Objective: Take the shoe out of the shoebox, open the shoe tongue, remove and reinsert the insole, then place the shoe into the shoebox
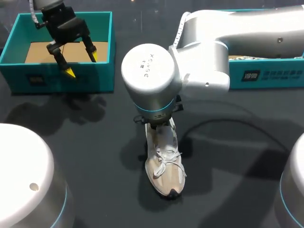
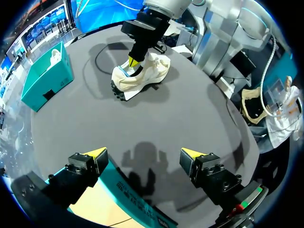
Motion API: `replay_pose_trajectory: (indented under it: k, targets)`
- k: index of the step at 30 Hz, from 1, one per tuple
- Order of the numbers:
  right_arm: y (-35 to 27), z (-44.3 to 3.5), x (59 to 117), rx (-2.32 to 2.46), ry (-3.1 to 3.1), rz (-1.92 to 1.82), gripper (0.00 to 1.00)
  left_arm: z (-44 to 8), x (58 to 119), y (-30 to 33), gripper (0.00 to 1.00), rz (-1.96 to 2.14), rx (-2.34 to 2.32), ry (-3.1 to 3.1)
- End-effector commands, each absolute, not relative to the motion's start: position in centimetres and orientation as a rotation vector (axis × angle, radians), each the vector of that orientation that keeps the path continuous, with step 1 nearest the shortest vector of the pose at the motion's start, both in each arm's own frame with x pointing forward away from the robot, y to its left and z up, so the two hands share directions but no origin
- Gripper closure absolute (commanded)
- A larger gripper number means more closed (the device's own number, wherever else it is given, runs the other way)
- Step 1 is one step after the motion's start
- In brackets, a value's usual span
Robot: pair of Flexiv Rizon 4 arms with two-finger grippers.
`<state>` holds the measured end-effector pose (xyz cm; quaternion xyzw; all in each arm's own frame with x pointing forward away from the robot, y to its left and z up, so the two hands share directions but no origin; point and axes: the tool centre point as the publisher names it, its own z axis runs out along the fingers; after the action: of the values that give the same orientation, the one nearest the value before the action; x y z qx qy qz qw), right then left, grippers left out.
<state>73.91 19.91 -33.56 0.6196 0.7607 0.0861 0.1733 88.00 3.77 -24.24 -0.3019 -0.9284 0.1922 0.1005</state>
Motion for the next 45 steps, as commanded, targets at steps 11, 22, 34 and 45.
replay_pose_trajectory:
  k: [11,22,34,45]
  targets:
    - [19.6,-31.8,76.1,1.696,2.165,0.347,1.00,-24.2,88.0,3.8,0.00,0.564,-0.893,-2.743]
    - [20.3,-32.2,78.1,1.670,2.214,0.327,1.00,-24.2,88.0,3.8,0.00,0.564,-0.893,-2.743]
    - [20.0,-34.2,79.1,1.712,2.282,0.295,1.00,-24.2,88.0,3.8,0.00,0.564,-0.893,-2.743]
    - [19.8,-35.9,79.3,1.735,2.300,0.288,1.00,-24.2,88.0,3.8,0.00,0.564,-0.893,-2.743]
